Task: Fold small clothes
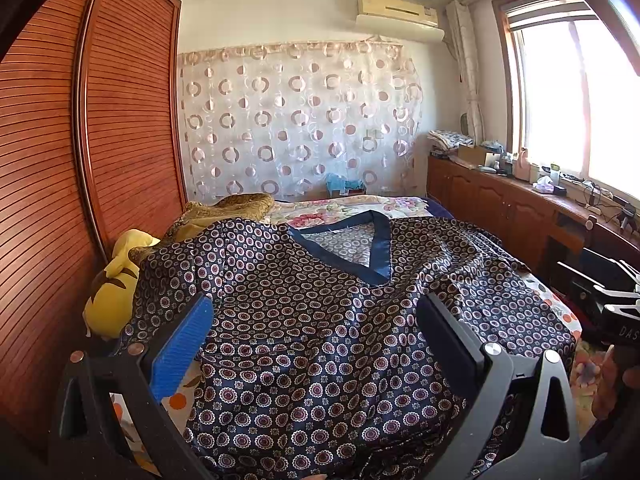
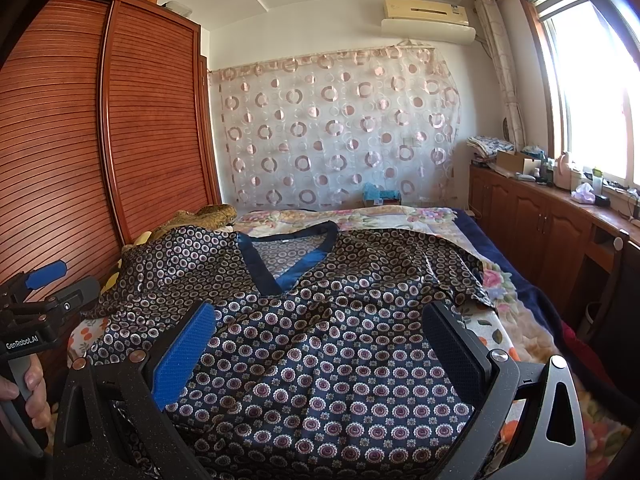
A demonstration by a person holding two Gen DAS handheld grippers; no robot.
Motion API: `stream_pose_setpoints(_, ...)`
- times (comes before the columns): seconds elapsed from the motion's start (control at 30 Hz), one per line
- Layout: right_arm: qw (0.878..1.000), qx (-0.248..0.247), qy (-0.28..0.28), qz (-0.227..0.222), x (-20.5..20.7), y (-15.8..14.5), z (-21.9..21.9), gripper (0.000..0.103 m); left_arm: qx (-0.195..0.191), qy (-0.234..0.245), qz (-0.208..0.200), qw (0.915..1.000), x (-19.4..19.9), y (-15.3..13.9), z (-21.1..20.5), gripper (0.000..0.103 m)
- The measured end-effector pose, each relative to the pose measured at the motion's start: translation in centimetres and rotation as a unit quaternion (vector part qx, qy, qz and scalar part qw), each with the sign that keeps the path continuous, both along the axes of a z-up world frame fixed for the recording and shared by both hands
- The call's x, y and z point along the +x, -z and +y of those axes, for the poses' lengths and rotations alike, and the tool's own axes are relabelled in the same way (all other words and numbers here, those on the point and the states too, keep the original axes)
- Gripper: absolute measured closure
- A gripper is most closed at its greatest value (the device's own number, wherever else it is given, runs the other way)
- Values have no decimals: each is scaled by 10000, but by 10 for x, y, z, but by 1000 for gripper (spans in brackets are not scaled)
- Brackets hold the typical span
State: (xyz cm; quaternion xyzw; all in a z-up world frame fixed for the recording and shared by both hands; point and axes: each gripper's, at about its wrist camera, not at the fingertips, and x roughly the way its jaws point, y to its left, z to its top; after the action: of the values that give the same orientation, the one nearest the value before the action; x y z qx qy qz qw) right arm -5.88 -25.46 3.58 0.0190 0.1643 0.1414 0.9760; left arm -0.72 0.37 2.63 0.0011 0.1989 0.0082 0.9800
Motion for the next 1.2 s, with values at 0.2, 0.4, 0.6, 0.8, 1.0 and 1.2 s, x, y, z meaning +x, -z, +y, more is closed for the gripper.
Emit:
stream_pose_setpoints(0.2, 10000, -5, -2, 1, 0, 0, 0, 0, 6, -2, -27, 10000, 0, -2, -1, 1)
stream_pose_setpoints(0.4, 10000, -9, -1, -2, 0, 0, 0, 0, 11, -3, -63, 10000, -1, -5, 0, 1)
stream_pose_setpoints(0.6, 10000, -11, -2, -1, 0, 0, 0, 0, 16, -1, -72, 10000, -2, -4, -1, 1)
stream_pose_setpoints(0.8, 10000, -10, -8, 2, 0, 0, 1, 0, 20, -6, -75, 10000, -3, -4, -1, 1)
stream_pose_setpoints(1.0, 10000, 2, -57, 50, 2, 2, 1, 0, 3, -9, 3, 10000, -1, 1, 0, 1)
stream_pose_setpoints(1.2, 9999, -58, -131, 97, 10, 6, 6, 0, -5, -162, 70, 9998, 9, 15, 16, 1)
